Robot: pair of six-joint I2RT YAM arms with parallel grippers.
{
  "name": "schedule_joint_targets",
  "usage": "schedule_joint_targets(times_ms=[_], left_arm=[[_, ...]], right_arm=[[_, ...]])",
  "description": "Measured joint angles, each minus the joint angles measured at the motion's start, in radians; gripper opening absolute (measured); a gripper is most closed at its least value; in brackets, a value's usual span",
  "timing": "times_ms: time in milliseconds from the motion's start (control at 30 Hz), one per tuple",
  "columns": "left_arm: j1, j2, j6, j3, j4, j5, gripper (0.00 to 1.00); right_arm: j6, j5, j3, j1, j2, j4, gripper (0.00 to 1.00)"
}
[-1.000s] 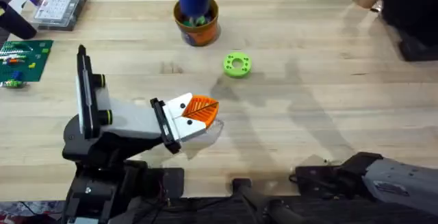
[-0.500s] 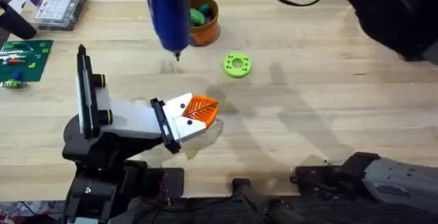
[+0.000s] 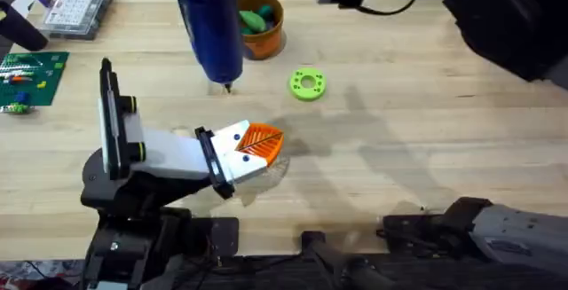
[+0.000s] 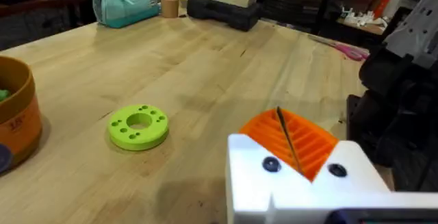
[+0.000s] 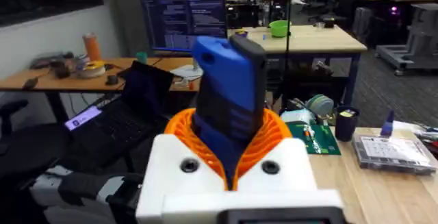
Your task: Pick up the gripper from the table and insert it into the empty holder that is missing its gripper. Then pick up a screw, insert it into the mounting hole, and use the screwdriver to tighten it. Finally, clean up the table by picking up the vegetable and placing it into the bucket.
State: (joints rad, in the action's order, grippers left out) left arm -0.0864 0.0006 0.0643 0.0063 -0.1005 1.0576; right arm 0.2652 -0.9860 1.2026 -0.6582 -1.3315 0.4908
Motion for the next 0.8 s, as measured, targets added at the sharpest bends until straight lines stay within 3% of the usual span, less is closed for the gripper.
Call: schedule_joint_targets(times_ms=[800], left_arm=[[0.000,0.000,0.000,0.000,0.000,0.000,0.004]], right_arm=[[-0.115,-0.103,-0.016,-0.001,0.000,-0.001,0.026]])
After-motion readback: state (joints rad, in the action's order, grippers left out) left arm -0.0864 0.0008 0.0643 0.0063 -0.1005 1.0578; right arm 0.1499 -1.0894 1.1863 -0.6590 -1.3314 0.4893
